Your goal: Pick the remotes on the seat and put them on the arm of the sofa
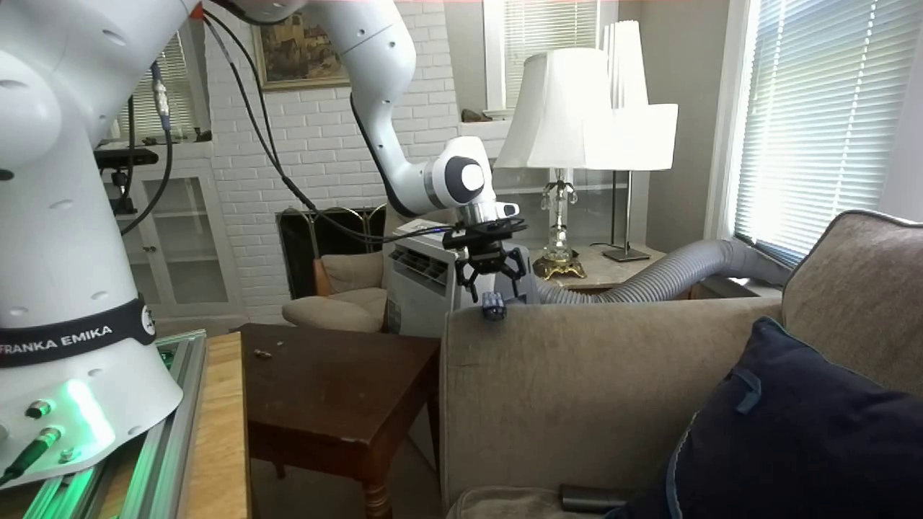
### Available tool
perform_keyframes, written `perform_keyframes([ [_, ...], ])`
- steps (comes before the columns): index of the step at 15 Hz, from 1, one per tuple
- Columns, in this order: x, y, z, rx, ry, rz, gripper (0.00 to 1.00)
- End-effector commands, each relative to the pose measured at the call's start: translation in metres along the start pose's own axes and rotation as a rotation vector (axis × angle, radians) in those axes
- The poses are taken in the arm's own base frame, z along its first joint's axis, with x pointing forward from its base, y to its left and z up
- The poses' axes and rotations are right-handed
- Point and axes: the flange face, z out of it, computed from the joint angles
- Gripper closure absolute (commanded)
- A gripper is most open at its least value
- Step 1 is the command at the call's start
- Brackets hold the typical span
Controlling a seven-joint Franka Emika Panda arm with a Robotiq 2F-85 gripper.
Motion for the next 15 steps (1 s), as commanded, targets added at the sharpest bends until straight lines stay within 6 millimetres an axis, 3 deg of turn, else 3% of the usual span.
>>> perform_keyframes([
  [1, 0.001, 0.004, -0.001, -0.011, -0.017, 0.027, 0.00],
  [4, -0.031, 0.013, -0.021, 0.003, -0.065, 0.141, 0.00],
  [11, -0.121, 0.032, -0.033, 0.186, -0.459, 0.148, 0.00],
  [15, -0.150, 0.070, 0.004, 0.120, -0.454, 0.367, 0.00],
])
